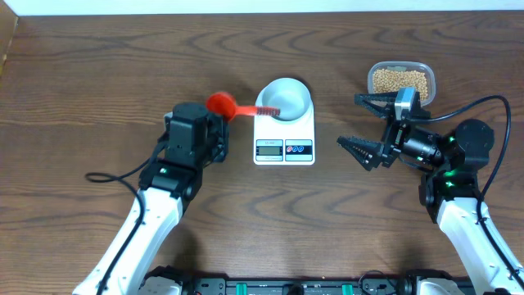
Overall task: Scoop item into bowl and weigh 50g on scale
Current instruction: 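Grasp the red scoop handle with the right gripper from the left gripper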
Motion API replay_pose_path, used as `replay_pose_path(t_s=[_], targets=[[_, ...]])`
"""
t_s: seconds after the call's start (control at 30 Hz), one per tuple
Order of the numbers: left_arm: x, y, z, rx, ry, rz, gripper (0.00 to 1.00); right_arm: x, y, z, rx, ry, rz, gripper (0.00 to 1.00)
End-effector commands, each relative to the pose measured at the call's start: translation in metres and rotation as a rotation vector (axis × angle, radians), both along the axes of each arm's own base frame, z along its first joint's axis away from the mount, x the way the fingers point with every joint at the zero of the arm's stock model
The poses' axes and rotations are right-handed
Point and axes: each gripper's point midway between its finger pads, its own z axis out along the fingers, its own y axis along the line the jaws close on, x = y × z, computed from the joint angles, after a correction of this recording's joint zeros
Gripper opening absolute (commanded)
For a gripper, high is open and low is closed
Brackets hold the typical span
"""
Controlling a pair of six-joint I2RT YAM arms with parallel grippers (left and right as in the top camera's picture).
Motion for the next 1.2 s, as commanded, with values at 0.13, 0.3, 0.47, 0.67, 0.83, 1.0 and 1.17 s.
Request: replay_pose_path(t_s=[0.13,0.3,0.47,0.67,0.83,1.0,1.17], targets=[[0.014,-0.050,0.008,-0.190,-0.031,-0.152,0.07,-0.002,0.026,0.005,0.010,-0.002,0.028,0.98],[0.002,-0.071,0.010,-0.144,-0.059,-0.300,0.07,0.007,0.046,-0.010,0.001,0.027,0.006,0.79],[-0.011,-0.088,0.012,-0.172,-0.053,-0.422,0.07,0.010,0.055,-0.022,-0.020,0.026,0.009,0.58],[-0.018,-0.099,0.012,-0.180,-0.050,-0.457,0.07,0.004,0.071,-0.031,-0.026,0.049,0.057,0.49],[-0.015,-0.098,0.010,-0.148,-0.057,-0.429,0.07,0.007,0.078,-0.031,-0.025,0.043,0.028,0.43],[-0.015,-0.099,0.010,-0.147,-0.058,-0.429,0.07,0.011,0.078,-0.032,-0.024,0.048,0.003,0.34],[-0.012,-0.100,0.015,-0.134,-0.095,-0.444,0.07,0.011,0.078,-0.034,-0.011,0.105,0.004,0.31]])
